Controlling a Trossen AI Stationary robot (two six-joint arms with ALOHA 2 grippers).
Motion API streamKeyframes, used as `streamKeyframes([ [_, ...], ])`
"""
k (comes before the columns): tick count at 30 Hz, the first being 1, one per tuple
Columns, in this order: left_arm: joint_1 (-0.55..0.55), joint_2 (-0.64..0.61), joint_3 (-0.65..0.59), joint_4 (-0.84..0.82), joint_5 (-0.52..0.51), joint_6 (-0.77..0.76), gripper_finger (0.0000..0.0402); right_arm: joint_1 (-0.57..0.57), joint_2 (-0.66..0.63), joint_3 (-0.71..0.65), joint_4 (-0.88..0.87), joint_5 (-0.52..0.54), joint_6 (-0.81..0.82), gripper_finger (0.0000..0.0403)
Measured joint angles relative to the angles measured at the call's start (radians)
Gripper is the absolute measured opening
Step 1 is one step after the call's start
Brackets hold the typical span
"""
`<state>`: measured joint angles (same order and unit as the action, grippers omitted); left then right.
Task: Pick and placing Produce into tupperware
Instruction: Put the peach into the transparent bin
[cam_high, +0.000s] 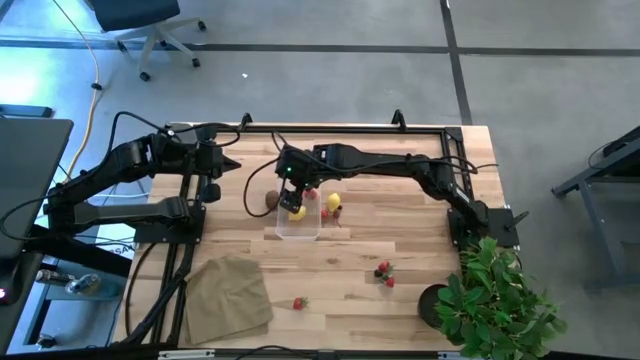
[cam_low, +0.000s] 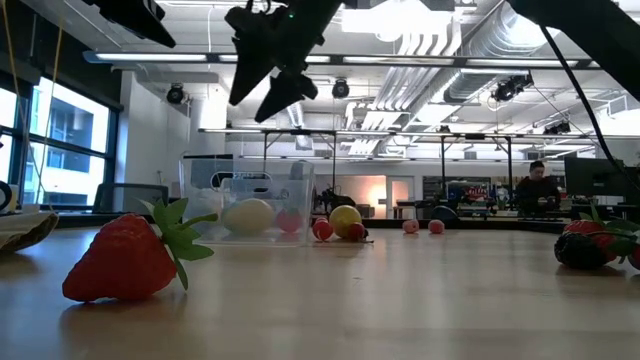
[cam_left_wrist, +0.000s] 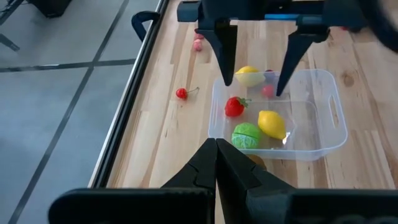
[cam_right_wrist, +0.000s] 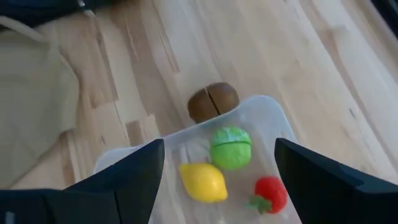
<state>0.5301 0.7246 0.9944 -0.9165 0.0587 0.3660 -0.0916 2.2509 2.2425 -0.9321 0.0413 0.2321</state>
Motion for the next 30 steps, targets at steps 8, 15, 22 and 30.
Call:
streamKeyframes([
  [8, 0.0, 0.0, 0.0, 0.0, 0.0, 0.0, 0.0001, 0.001, -0.001, 0.008, -0.154, -0.036, 0.073, 0.0296],
  [15, 0.0, 0.0, 0.0, 0.0, 0.0, 0.0, 0.0001, 0.006, -0.019, 0.008, -0.091, -0.052, -0.111, 0.0265],
  [22, 0.0, 0.0, 0.0, 0.0, 0.0, 0.0, 0.0001, -0.042, -0.104, -0.106, -0.013, -0.141, -0.171, 0.0195],
  [30, 0.0, 0.0, 0.0, 0.0, 0.0, 0.0, 0.0001, -0.066, -0.443, -0.673, 0.442, -0.191, -0.093, 0.016],
])
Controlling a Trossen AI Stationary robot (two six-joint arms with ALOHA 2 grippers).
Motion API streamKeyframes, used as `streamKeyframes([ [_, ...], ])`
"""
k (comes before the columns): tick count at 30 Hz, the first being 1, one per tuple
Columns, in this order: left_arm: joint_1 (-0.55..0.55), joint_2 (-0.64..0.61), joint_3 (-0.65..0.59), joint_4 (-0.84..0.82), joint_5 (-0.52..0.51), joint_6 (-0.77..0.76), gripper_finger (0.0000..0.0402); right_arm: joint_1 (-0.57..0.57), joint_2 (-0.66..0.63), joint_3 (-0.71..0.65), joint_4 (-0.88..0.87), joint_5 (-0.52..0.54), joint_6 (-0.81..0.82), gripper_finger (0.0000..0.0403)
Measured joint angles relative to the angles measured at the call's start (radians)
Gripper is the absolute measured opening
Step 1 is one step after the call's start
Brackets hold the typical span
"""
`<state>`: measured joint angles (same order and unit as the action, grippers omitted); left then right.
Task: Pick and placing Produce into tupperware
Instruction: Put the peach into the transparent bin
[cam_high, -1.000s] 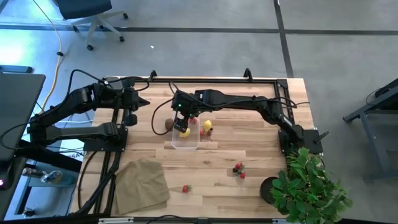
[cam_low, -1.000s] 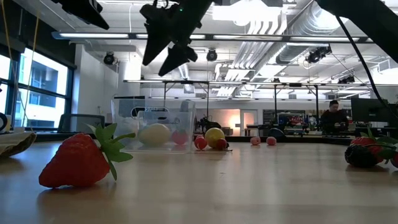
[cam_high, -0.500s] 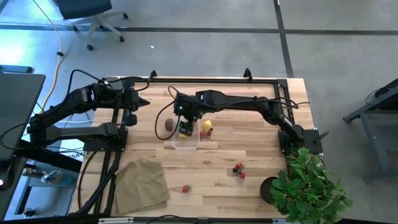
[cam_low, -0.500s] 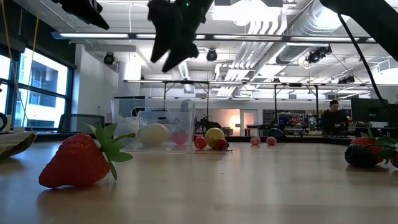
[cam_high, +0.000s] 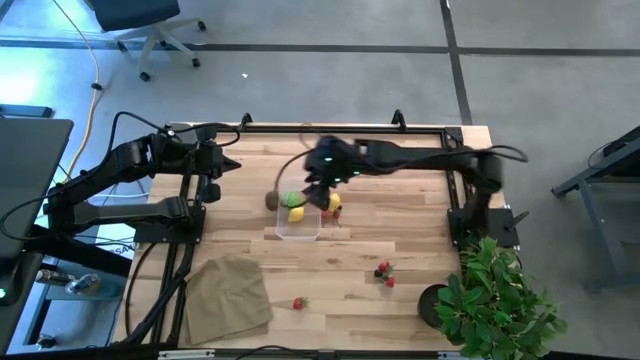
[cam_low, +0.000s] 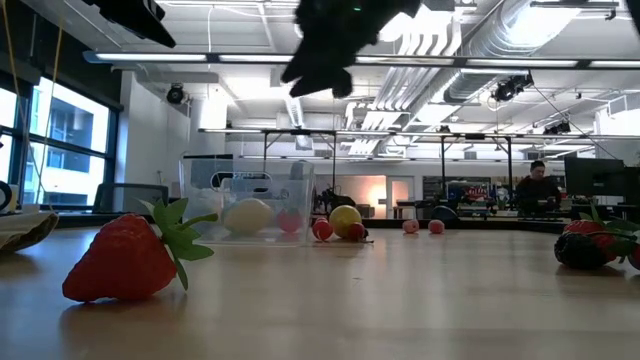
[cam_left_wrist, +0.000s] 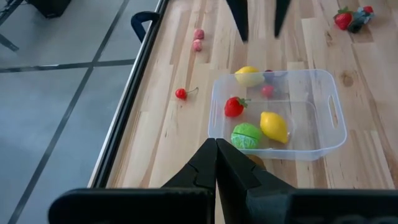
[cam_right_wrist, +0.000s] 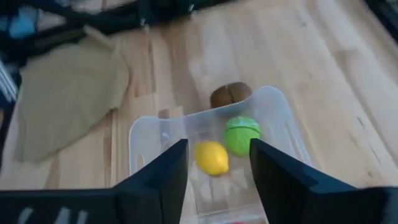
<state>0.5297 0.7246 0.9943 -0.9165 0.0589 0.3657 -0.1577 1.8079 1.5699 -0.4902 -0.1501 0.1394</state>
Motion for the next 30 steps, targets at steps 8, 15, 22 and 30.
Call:
streamKeyframes([
  [8, 0.0, 0.0, 0.0, 0.0, 0.0, 0.0, 0.0001, -0.049, -0.313, -0.323, -0.031, 0.147, 0.223, 0.0156],
  [15, 0.0, 0.0, 0.0, 0.0, 0.0, 0.0, 0.0001, -0.13, -0.437, -0.36, -0.319, 0.341, 0.54, 0.0156],
  [22, 0.0, 0.0, 0.0, 0.0, 0.0, 0.0, 0.0001, -0.273, -0.411, -0.36, -0.485, 0.334, 0.646, 0.0156],
  [30, 0.0, 0.0, 0.0, 0.0, 0.0, 0.0, 0.0001, -0.37, -0.302, -0.36, -0.465, 0.313, 0.639, 0.0156],
])
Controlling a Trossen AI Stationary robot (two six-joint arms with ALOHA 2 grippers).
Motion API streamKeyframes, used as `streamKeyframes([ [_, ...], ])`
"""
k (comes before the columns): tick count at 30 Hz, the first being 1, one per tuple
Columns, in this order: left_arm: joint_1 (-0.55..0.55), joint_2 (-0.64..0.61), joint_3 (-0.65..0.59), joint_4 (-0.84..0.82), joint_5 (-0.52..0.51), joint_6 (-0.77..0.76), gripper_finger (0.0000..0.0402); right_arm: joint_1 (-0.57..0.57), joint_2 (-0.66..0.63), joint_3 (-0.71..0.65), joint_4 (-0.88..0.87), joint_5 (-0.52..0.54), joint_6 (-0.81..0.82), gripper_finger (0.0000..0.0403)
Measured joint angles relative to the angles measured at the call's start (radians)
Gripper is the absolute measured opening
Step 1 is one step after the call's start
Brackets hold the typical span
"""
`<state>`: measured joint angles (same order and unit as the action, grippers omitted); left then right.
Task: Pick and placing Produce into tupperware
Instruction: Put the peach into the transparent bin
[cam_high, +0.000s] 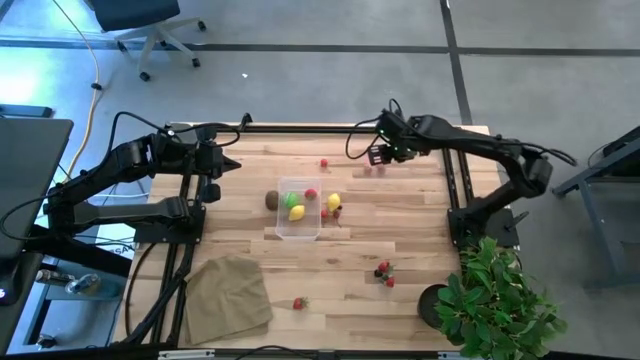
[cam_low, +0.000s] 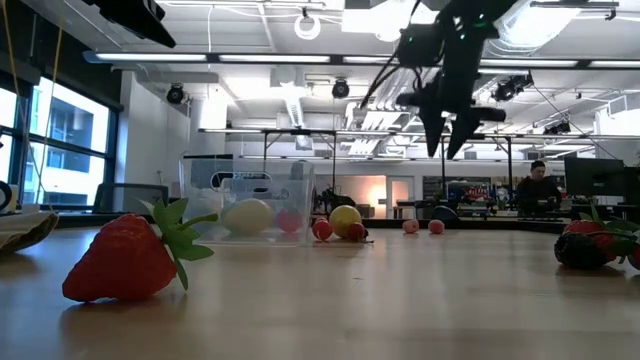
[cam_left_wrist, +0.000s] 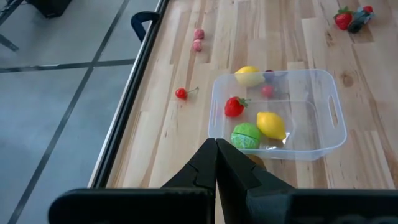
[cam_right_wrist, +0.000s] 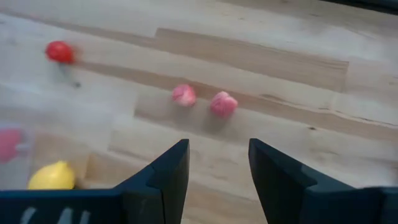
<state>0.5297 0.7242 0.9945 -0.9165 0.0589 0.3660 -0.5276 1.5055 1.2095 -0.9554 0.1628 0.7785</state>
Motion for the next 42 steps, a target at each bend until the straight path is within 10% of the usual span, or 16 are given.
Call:
streamKeyframes([
  [15, 0.0, 0.0, 0.0, 0.0, 0.0, 0.0, 0.0001, -0.017, 0.267, 0.0, 0.08, 0.013, 0.185, 0.0156],
  [42, 0.0, 0.0, 0.0, 0.0, 0.0, 0.0, 0.0001, -0.015, 0.292, -0.016, 0.112, 0.104, 0.569, 0.0156],
])
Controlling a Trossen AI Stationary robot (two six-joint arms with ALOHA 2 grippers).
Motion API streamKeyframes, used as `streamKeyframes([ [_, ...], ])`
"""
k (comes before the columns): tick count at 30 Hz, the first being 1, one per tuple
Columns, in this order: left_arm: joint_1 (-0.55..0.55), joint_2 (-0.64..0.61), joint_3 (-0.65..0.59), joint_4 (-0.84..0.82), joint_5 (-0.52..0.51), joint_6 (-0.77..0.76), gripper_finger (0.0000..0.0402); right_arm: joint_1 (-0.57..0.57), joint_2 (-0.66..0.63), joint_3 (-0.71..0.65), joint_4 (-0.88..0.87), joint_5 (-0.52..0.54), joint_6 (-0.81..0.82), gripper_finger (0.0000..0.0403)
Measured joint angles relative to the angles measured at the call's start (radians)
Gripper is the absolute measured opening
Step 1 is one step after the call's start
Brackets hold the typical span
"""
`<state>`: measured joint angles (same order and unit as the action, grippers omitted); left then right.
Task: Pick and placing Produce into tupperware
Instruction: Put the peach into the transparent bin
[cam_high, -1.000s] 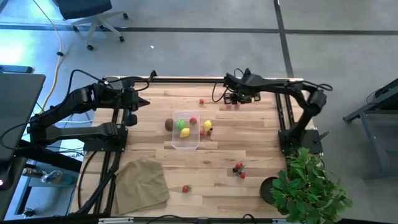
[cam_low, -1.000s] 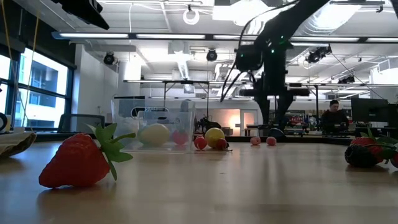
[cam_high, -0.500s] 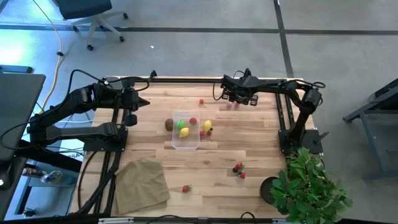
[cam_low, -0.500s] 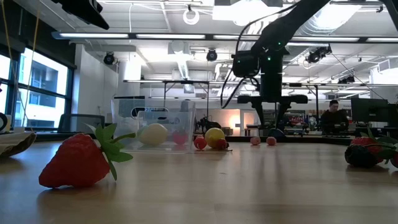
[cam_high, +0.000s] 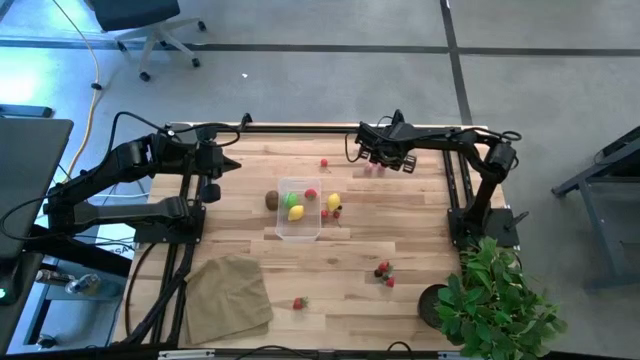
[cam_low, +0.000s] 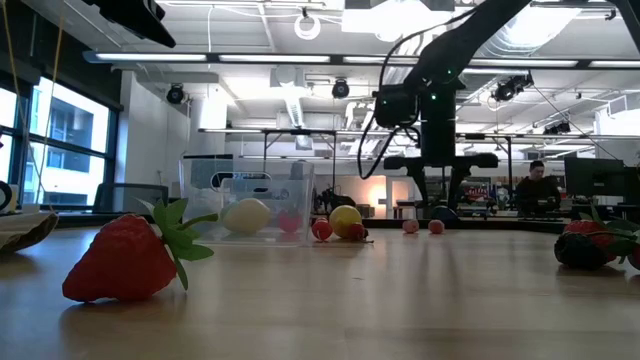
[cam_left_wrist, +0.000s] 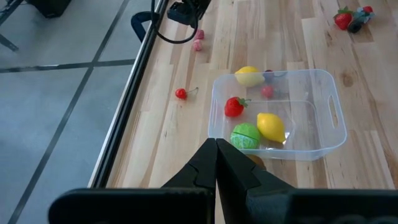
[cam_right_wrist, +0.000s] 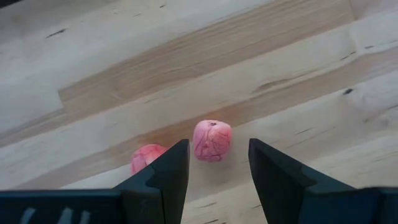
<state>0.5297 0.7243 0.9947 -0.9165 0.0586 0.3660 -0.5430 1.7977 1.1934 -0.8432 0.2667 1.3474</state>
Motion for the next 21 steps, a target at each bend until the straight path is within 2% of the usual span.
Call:
streamKeyframes([
  [5, 0.0, 0.0, 0.0, 0.0, 0.0, 0.0, 0.0001, 0.0, 0.055, 0.0, 0.026, -0.035, 0.01, 0.0156],
  [10, 0.0, 0.0, 0.0, 0.0, 0.0, 0.0, 0.0001, 0.007, 0.066, 0.0, 0.056, 0.011, 0.029, 0.0156],
  [21, 0.0, 0.0, 0.0, 0.0, 0.0, 0.0, 0.0001, 0.006, 0.069, 0.0, 0.034, 0.021, 0.062, 0.0156],
])
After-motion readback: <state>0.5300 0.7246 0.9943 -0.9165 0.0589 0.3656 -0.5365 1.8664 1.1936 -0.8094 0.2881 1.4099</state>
